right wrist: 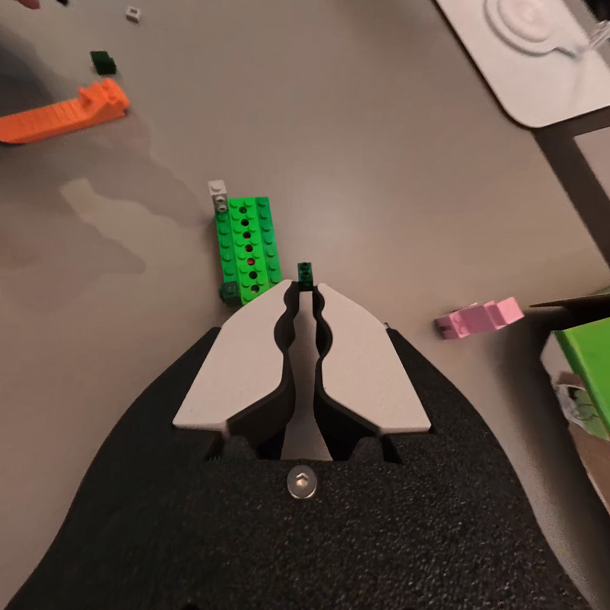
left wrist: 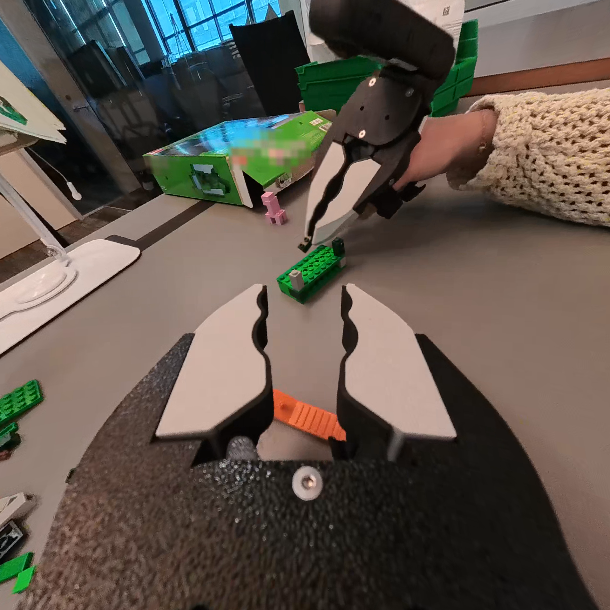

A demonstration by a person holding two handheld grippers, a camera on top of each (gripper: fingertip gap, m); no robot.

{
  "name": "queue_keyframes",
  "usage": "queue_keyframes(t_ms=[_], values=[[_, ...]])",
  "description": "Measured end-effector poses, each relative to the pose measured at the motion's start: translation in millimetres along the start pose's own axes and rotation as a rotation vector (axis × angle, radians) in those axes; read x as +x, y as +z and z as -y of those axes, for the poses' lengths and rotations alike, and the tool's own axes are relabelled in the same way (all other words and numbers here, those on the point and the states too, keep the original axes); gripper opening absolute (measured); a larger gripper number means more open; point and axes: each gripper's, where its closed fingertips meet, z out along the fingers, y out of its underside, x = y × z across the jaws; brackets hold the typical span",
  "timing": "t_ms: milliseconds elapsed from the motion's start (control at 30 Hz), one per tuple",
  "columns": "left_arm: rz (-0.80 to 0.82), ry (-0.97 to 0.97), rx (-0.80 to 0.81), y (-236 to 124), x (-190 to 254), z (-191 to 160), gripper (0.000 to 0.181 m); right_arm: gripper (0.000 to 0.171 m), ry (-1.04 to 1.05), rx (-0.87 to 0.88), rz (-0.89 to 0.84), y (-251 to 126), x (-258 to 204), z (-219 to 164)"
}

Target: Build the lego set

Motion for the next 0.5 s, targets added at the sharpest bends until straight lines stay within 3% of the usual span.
queue_keyframes(t_ms=[300,500], values=[[0.018,0.023,-0.039,0.4,-2.6,-5.5,0.046,0.007,0.015,0.043,0.319,-8.6,-55.6,8.2],[-0.023,0.033,-0.209,13.8,1.2,-27.0,0.101,0.007,0.040,0.201,0.236,-20.1,-38.5,24.0]])
